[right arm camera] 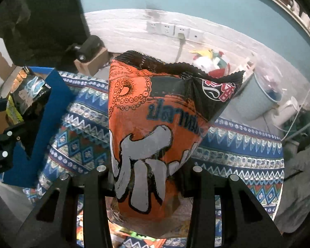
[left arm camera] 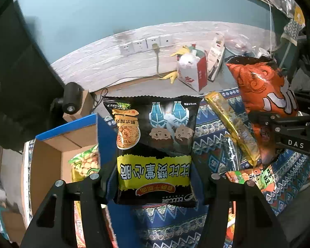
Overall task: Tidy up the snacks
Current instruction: 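Carry the black bag over the box and open the left tool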
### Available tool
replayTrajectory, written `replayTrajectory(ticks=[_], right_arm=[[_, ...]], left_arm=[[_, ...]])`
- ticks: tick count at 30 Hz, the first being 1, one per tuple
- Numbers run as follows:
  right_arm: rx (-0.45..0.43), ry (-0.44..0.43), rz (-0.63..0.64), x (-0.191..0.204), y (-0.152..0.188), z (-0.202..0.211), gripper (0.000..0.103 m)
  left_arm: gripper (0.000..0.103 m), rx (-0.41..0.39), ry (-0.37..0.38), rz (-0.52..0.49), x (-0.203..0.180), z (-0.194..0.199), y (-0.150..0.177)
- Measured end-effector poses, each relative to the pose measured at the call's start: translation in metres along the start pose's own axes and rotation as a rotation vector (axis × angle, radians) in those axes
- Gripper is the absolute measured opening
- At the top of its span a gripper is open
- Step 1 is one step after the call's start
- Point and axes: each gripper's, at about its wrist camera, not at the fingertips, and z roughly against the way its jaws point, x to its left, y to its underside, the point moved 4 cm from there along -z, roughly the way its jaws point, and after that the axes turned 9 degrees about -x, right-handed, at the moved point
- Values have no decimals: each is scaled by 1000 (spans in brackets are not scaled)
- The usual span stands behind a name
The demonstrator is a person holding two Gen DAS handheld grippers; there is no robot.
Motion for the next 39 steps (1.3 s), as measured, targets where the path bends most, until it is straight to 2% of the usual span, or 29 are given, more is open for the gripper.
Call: replayTrajectory(ticks=[20,39], right_arm=[[-17,-93,101,91,-30,-7,39],[-27,-188,192,179,-54,-14,39]], left_arm=[[60,-22,-42,130,72,31,30],[60,-1,-148,257,150,47,77]])
